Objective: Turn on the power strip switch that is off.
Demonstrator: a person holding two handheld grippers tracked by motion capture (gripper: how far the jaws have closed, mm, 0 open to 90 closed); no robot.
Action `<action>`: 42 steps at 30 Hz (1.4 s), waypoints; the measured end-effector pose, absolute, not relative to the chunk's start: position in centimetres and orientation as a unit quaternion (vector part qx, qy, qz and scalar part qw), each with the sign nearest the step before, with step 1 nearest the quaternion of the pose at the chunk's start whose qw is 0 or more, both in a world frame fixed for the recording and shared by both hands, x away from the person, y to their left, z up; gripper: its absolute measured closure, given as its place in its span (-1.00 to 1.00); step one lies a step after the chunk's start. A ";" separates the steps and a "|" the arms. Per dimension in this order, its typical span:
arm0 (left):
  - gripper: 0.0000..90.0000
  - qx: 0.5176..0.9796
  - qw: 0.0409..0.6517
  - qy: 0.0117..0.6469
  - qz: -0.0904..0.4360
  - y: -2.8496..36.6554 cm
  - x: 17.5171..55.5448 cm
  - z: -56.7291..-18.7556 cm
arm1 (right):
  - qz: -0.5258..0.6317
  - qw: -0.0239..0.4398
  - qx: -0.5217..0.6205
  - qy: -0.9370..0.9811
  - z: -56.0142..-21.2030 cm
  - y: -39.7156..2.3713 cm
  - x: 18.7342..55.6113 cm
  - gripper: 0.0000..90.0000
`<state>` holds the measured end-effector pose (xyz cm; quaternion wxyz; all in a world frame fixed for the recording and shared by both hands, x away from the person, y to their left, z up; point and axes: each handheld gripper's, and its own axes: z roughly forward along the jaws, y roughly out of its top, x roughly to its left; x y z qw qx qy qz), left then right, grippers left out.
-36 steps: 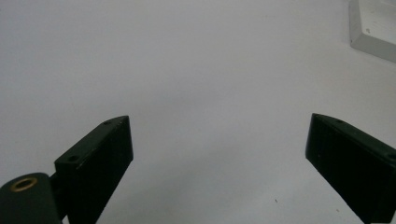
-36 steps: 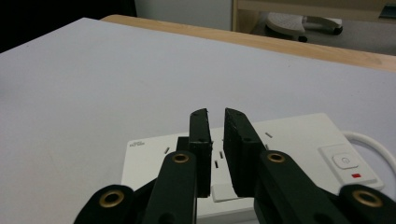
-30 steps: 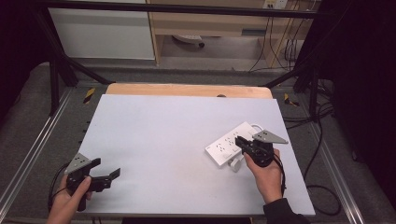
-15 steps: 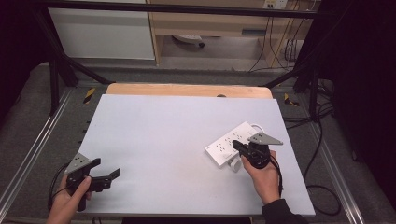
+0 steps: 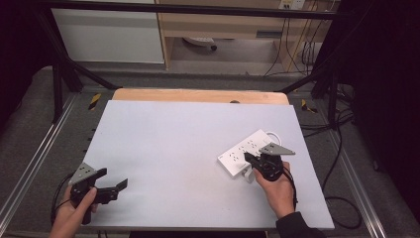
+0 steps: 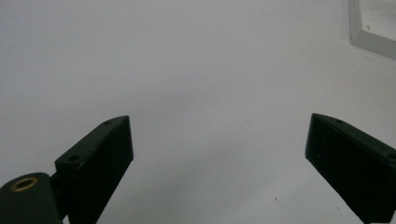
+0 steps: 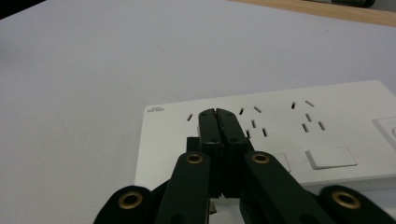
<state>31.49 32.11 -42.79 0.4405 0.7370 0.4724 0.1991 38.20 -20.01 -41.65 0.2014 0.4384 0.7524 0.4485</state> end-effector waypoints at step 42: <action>-0.83 0.738 0.440 0.470 0.202 32.1 31.5 -42.8 | 0.404 0.196 0.429 0.784 -43.6 -18.7 38.6 1.00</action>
